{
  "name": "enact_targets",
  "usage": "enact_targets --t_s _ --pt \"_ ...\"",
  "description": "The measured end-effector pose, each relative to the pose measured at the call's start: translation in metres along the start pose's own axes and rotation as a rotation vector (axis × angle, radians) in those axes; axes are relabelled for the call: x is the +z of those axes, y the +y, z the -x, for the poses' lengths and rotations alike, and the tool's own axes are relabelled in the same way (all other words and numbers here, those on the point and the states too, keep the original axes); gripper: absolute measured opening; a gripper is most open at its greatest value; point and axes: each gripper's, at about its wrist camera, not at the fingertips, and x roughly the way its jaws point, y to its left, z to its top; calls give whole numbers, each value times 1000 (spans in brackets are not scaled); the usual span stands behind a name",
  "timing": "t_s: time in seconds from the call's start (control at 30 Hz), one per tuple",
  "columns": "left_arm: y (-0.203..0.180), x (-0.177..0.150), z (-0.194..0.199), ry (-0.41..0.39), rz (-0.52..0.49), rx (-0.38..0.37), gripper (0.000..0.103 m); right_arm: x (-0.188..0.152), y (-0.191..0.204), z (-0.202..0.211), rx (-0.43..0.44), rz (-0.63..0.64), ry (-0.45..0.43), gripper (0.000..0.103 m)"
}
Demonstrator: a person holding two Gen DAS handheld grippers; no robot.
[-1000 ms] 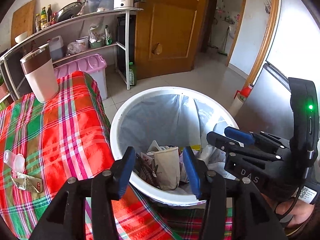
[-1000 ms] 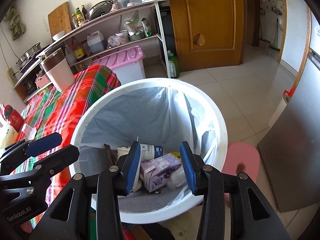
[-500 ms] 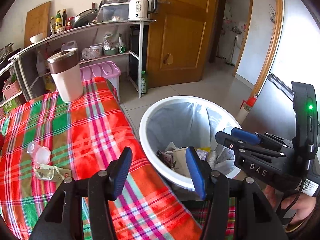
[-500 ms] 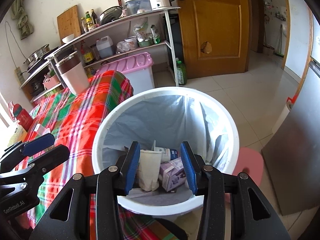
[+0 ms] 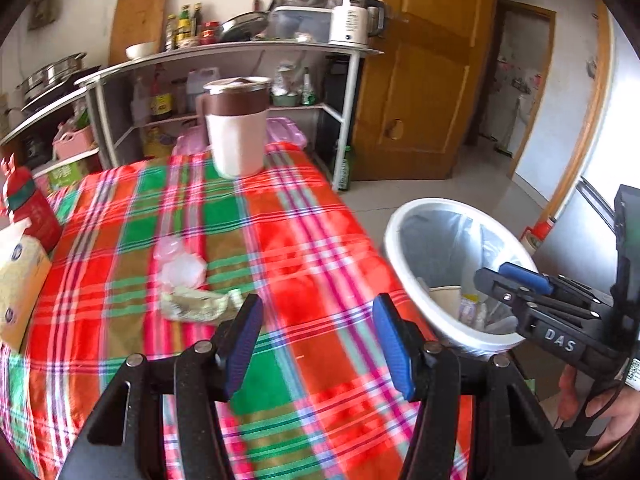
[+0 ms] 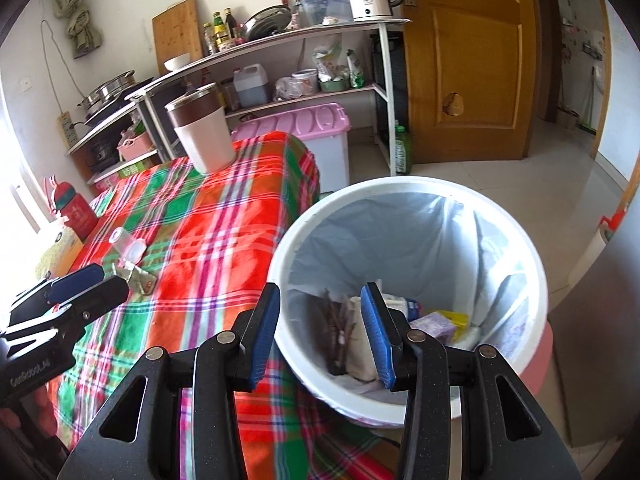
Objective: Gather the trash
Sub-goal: 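Grasp the green-white snack wrapper with the right tool while the left tool grasps the clear pink-lidded cup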
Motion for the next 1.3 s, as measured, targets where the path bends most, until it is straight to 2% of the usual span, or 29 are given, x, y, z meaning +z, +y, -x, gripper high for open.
enact_targets --t_s 0.27,0.6,0.83,1.0,1.3 --pt "56 -9 3 12 79 85 61 0 42 -21 55 72 32 43" --pt "103 -20 -2 41 128 132 62 -1 88 -53 117 153 93 43" --pt "125 -19 -3 44 144 145 62 -1 121 -64 207 226 103 43" --pt "138 -20 -2 44 167 153 63 -2 146 -72 248 303 104 54" --pt "158 -23 0 47 202 169 63 2 189 -99 339 420 139 59"
